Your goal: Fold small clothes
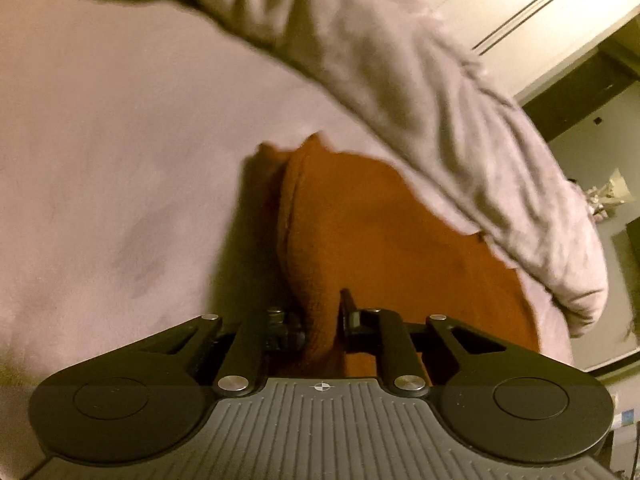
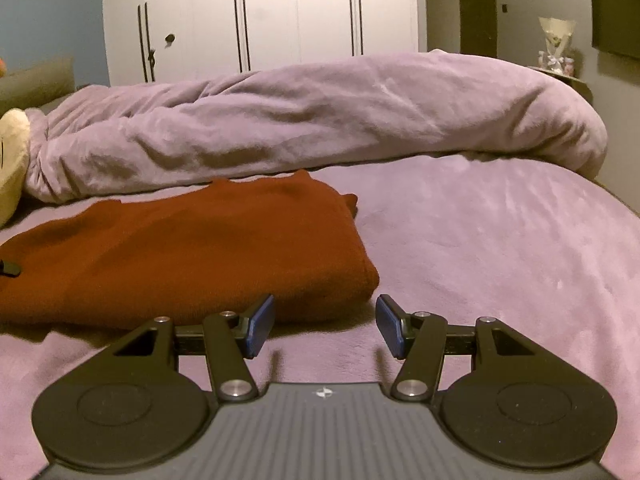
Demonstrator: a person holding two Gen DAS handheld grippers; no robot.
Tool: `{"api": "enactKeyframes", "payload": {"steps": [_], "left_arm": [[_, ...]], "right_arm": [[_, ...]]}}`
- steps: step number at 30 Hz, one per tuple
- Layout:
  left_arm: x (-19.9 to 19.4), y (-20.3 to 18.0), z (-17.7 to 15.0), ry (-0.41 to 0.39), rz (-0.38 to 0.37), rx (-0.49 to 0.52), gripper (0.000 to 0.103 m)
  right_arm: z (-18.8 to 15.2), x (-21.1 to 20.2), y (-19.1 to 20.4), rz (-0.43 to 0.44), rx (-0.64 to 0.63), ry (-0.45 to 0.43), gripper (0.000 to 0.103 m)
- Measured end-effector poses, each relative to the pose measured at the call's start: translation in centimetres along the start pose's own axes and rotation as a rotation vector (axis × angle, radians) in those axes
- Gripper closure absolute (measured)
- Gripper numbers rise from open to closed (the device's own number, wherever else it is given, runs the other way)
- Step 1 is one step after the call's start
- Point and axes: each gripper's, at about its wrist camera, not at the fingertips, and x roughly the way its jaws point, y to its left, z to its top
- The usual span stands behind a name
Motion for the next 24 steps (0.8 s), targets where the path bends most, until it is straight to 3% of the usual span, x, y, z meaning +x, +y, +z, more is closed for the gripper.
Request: {"api": "enactKeyframes", "payload": {"steps": [4, 7, 10, 13, 17, 21, 24], "left_arm": [[-1.6, -6.1, 0.4, -0.027, -0.024, 0.081, 0.086], [-1.0, -12.1, -0.7, -0.030, -0.044, 0.209, 0.088], [0.8, -17.9, -2.6, -0.016, -0.108, 0.330, 0.092], [3.7, -20.9, -4.5, 0.040, -0.149, 0.356, 0.091], [4.3, -21.4, -6.4, 0.062, -0.141, 0.382, 0.091], [-1.2, -19.2, -6.9, -0.054, -0.166, 0.412, 0.075], [-4.5, -15.9, -6.2, -0.168, -0.079, 0.367, 0.073]], "right_arm": [[-0.2, -0.3, -0.8, 0.010, 0.028, -0.008, 0.047], [-0.5, -0.5, -1.3, 0.019, 0.046, -0.004, 0.047], [-1.0, -0.5, -1.6, 0.024, 0.065, 0.006, 0.047], [-1.3, -0.7, -1.9, 0.032, 0.080, 0.012, 0.047], [-1.3, -1.2, -2.2, 0.049, 0.068, 0.018, 0.047], [-1.2, -1.4, -2.4, 0.088, 0.039, 0.017, 0.047], [-1.0, -1.0, -1.8, 0.111, 0.028, 0.010, 0.047]]}}
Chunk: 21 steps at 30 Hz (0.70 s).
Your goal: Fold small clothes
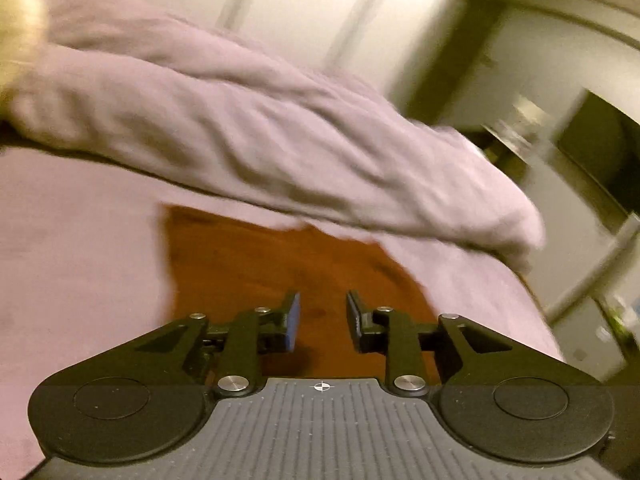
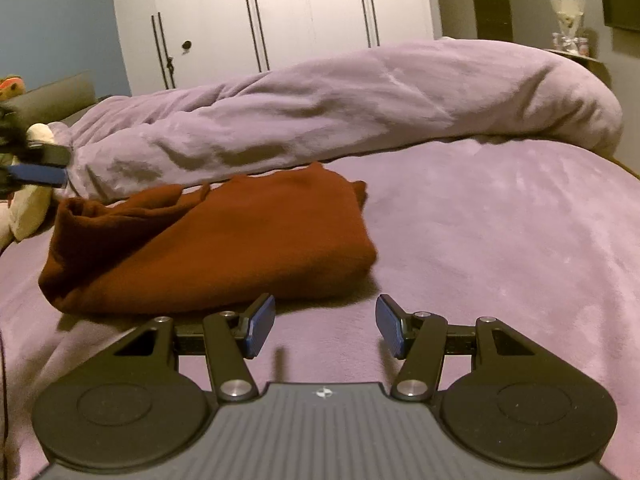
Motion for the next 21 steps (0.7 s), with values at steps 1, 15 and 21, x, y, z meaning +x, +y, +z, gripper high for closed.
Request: {"api": "enactKeyframes", "payload": {"steps": [1, 15, 21], "left_arm": [[-0.7, 1.3, 0.1, -0.021, 0.053, -0.010, 0.072], [3.3, 8.9, -5.2, 0.138, 0.415, -0.012, 0.057], [2.2, 10.4, -6.4, 0.125, 0.479, -0.002, 0.050]], "right_arm": [[0.2, 0.2, 0.4, 0.005, -0.004, -0.001, 0.047], [9.7, 7.8, 9.5, 0.445, 0.198, 0.101, 0.048], [10.6, 13.3, 11.7, 0.487, 0.285, 0.261, 0.050]]}}
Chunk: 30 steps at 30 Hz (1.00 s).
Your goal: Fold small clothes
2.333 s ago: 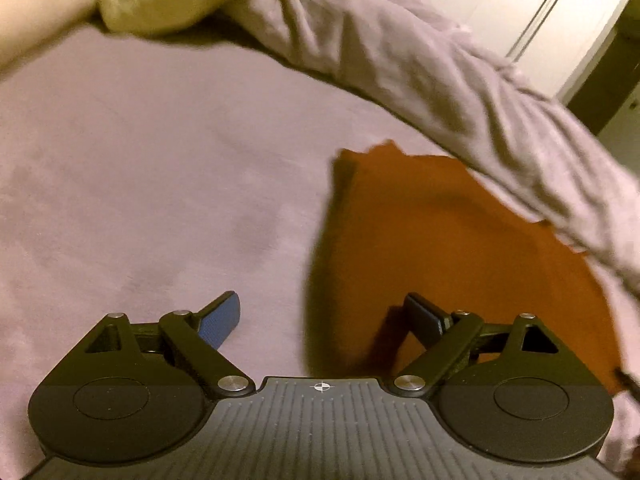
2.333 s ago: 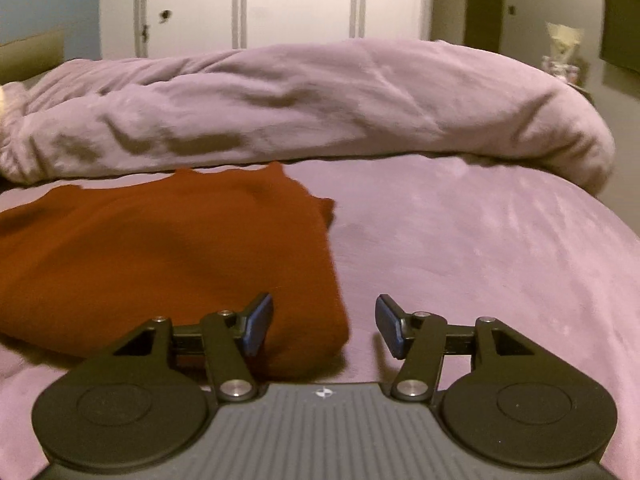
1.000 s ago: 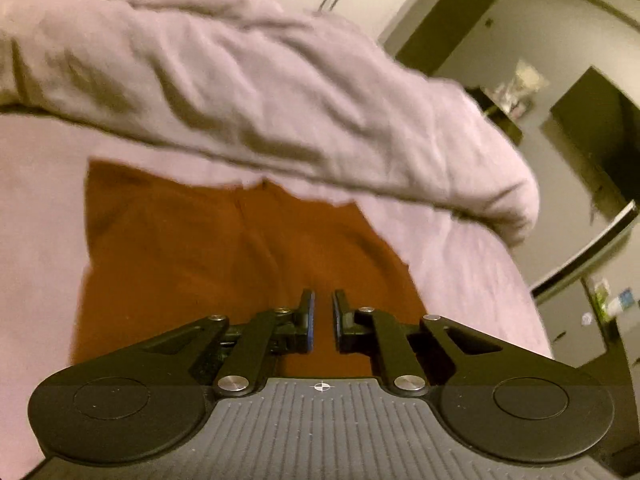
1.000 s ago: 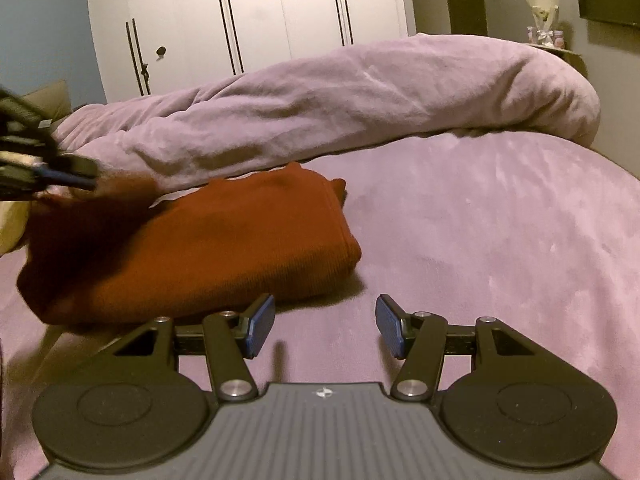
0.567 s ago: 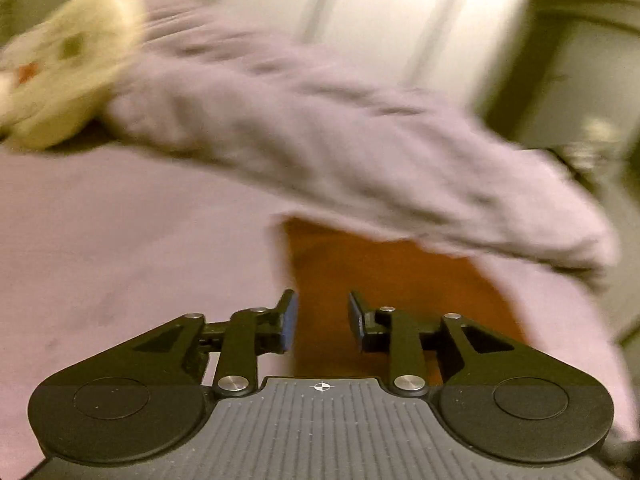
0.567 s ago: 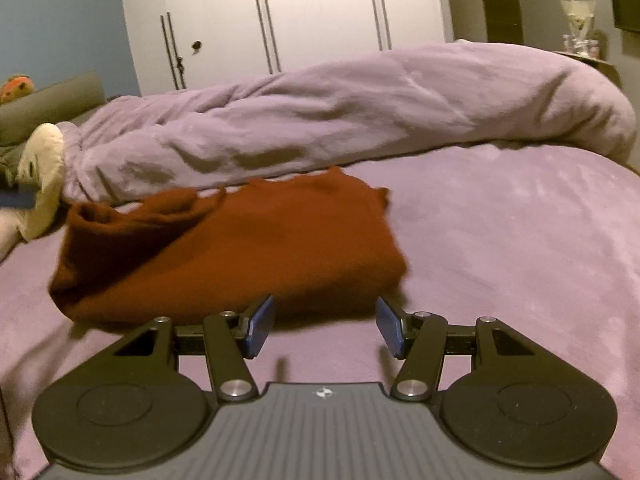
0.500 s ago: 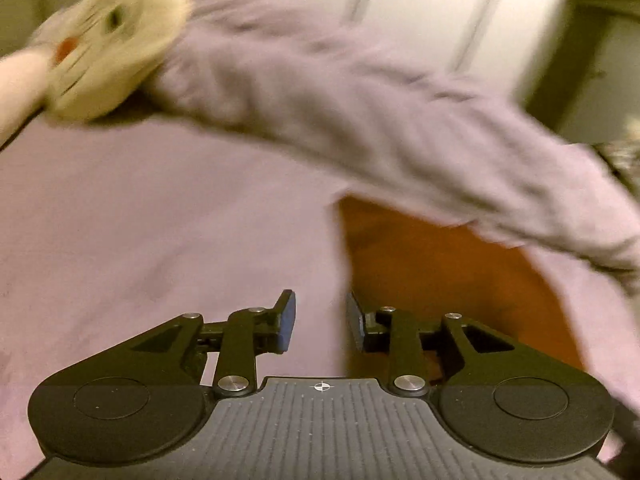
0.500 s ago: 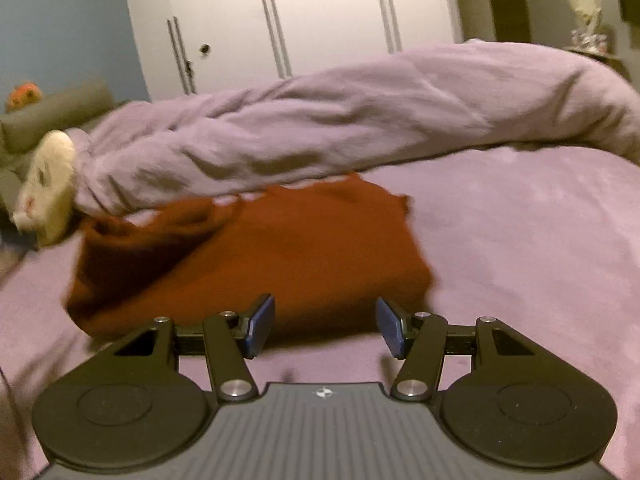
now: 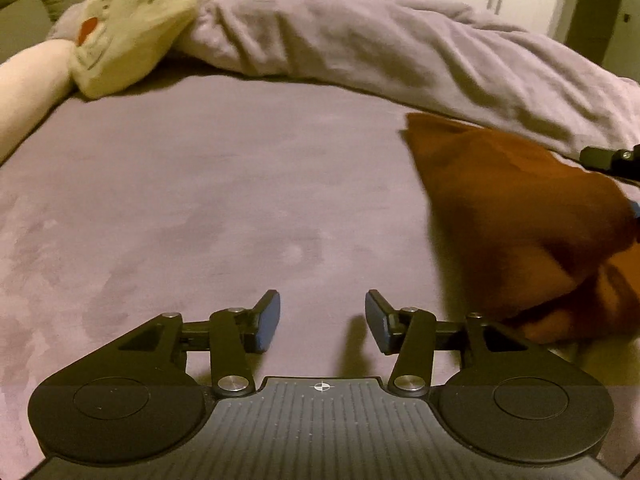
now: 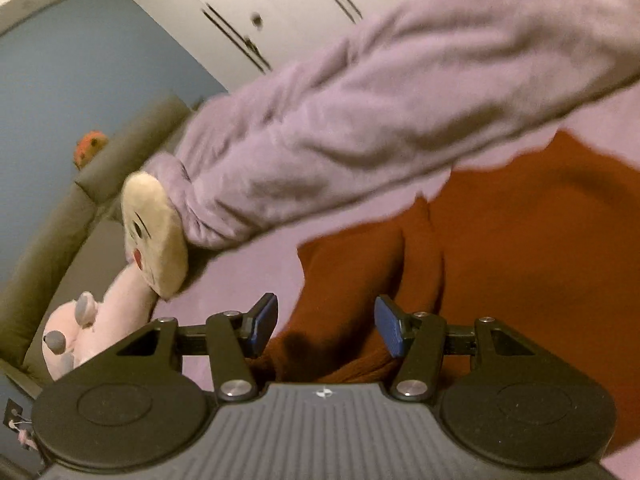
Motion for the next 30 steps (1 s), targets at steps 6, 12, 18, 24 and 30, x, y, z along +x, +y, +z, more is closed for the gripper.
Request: {"api": "enactKeyframes", "payload": {"steps": [6, 12, 18, 24, 30], "left_arm": [[0.5, 1.1, -0.5, 0.020, 0.028, -0.032, 0.048], [-0.5, 0.2, 0.5, -0.023, -0.035, -0.044, 0.043], [0.6, -3.8, 2.3, -0.018, -0.134, -0.021, 0.040], [2.6, -6.9, 1.9, 0.045, -0.162, 0.023, 0.049], [2.8, -7.1, 2.0, 0.043, -0.166, 0.020, 0.049]], "right_arm": [[0.3, 4.3, -1.8, 0.016, 0.159, 0.098, 0.083], [0.0, 2.3, 0.2, -0.049, -0.051, 0.002, 0.097], [-1.4, -1.5, -3.6, -0.132, 0.008, -0.062, 0.097], [-1.6, -1.0, -7.1, -0.031, 0.132, 0.006, 0.091], [-2.1, -3.9, -8.9, 0.006, 0.166, -0.009, 0.075]]}}
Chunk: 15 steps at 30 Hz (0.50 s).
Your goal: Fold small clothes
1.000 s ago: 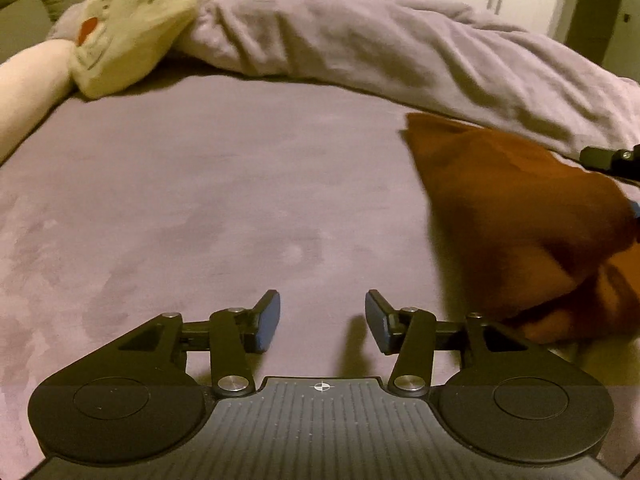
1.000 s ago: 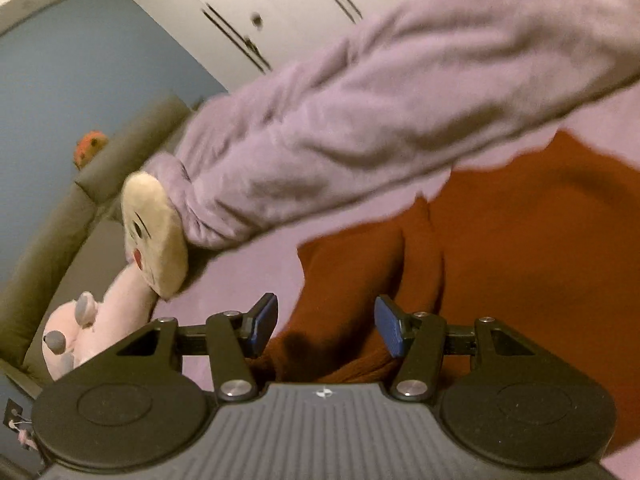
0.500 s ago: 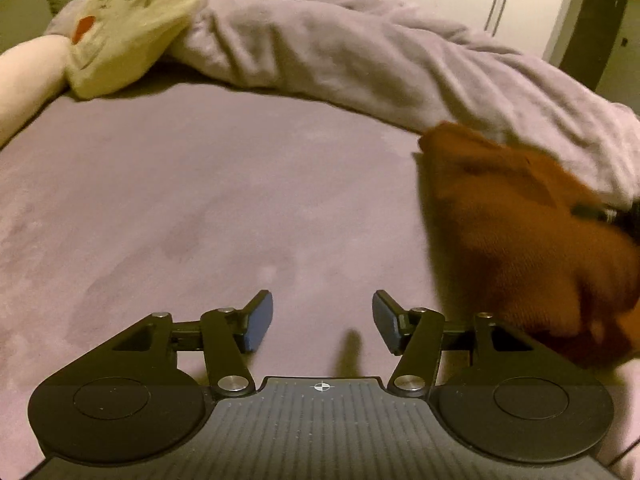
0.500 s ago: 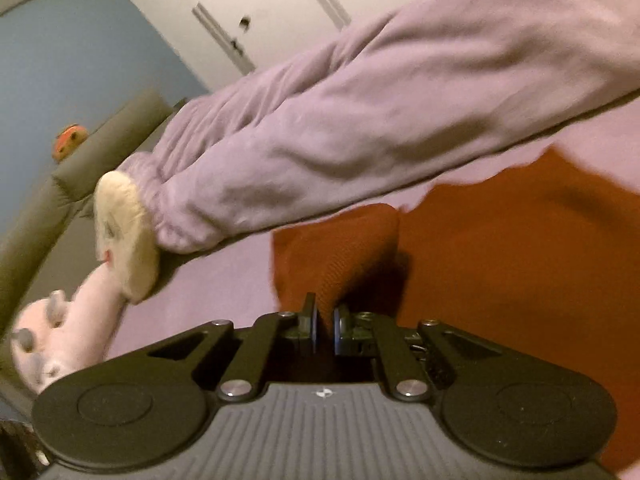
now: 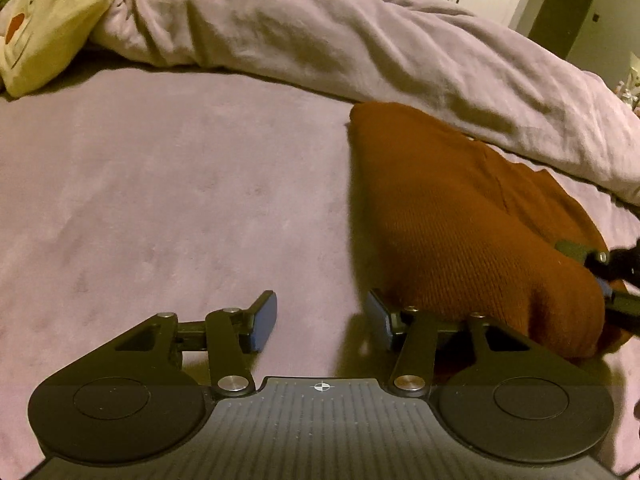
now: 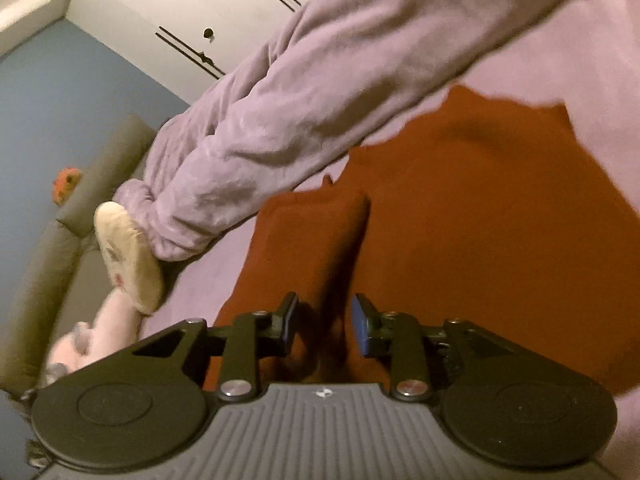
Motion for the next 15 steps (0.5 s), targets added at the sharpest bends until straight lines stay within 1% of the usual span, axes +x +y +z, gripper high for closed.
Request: {"api": "enactKeyframes", "payload": {"steps": [2, 4, 7, 10, 15], "left_arm": [[0.0, -0.1, 0.0, 0.004, 0.011, 0.002, 0.049], [0.0, -0.1, 0.0, 0.010, 0.010, -0.005, 0.049], [0.1, -0.1, 0.3, 0.015, 0.017, 0.004, 0.048], [0.2, -0.1, 0.3, 0.017, 0.022, 0.009, 0.048], [0.3, -0.2, 0.3, 0.016, 0.023, 0.015, 0.048]], "right_arm": [[-0.4, 0.2, -0.6, 0.030, 0.046, 0.031, 0.075], [-0.7, 0.5, -0.8, 0.047, 0.067, 0.037, 0.075], [-0.4, 1.2, -1.5, 0.083, 0.149, 0.039, 0.075], [-0.1, 2.2, -1.7, 0.098, 0.180, 0.053, 0.075], [0.5, 3.7, -1.3, 0.112, 0.180, 0.070, 0.075]]}}
